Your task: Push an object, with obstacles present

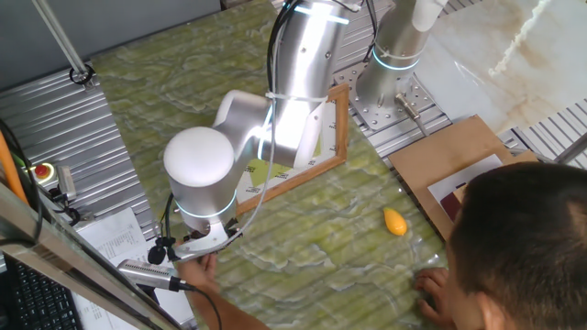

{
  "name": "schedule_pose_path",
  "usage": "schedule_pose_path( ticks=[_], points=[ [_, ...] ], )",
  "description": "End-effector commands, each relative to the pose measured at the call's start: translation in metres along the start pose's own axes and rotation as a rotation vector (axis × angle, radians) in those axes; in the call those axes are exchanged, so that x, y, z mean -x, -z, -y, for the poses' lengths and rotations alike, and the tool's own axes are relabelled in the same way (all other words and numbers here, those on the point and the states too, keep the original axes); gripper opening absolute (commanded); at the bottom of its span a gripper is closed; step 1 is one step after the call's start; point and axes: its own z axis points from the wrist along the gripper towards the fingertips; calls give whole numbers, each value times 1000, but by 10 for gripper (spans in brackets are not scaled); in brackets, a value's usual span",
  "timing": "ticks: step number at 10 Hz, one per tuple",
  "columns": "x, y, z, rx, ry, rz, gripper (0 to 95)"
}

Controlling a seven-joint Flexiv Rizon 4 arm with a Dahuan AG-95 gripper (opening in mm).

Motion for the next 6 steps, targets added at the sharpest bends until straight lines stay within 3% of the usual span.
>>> schedule_pose_path(
  ticks=[1, 3, 6],
  points=[
    [0, -1, 0, -4, 10, -1, 0],
    [-2, -9, 1, -5, 42, 0, 0],
    [-3, -9, 2, -4, 88, -24, 0]
  ],
)
